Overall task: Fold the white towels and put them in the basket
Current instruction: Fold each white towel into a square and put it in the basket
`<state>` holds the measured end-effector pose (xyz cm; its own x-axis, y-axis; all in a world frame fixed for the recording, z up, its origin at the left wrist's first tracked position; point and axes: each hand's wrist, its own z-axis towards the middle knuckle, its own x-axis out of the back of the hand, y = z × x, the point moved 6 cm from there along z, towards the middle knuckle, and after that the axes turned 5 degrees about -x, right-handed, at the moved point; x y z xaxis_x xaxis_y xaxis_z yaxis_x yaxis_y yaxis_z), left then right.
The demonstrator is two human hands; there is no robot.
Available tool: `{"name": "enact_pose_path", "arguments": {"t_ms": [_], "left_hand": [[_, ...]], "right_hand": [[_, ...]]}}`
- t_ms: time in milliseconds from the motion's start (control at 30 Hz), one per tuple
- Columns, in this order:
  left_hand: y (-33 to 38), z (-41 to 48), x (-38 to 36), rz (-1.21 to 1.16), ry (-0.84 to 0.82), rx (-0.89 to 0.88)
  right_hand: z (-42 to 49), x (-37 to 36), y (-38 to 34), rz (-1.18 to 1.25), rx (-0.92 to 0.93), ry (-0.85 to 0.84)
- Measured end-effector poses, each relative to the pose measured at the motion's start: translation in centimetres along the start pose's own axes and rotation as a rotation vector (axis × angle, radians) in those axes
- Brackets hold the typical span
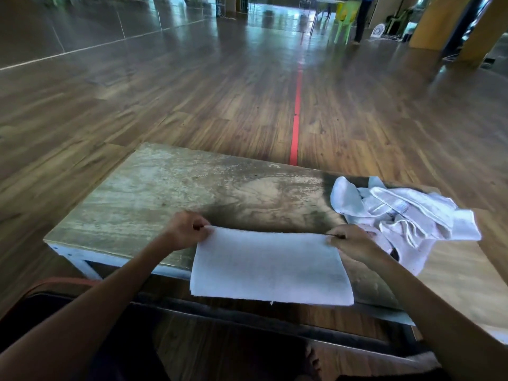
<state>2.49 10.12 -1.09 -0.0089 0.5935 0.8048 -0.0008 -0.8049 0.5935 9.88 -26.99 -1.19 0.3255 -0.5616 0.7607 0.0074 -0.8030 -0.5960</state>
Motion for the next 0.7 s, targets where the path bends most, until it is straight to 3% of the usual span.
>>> {"name": "enact_pose_path", "arguments": {"t_ms": [133,233,367,500,567,700], "left_hand": [[-0.8,0.6,-0.6,-0.022,0.081,0.05],[0.1,0.7,-0.4,0.159,0.108,0.01],[5.7,0.4,-3.1,0.365,0.026,-0.182],[8.8,0.7,-6.1,0.342,0.063,-0.236],[8.7,0.8,-6.0,0.321,0.115,-0.208],[7.8,1.4,-5.4,0.311,0.058,-0.141]], "right_hand": [[1.2,-0.7,0.9,-0.083,-0.041,0.08],[1.0,-0.4,0.4,-0.186,-0.045,0.107],[-1.3,-1.7,-5.2,-0.338,0.148,0.305],[-1.1,-5.9,-8.3,-0.433,0.228,0.163],[-0.7,-6.3,-8.1,-0.426,0.198,0.16],[-0.6,-5.7,-7.6,-0.395,0.201,0.153]]}}
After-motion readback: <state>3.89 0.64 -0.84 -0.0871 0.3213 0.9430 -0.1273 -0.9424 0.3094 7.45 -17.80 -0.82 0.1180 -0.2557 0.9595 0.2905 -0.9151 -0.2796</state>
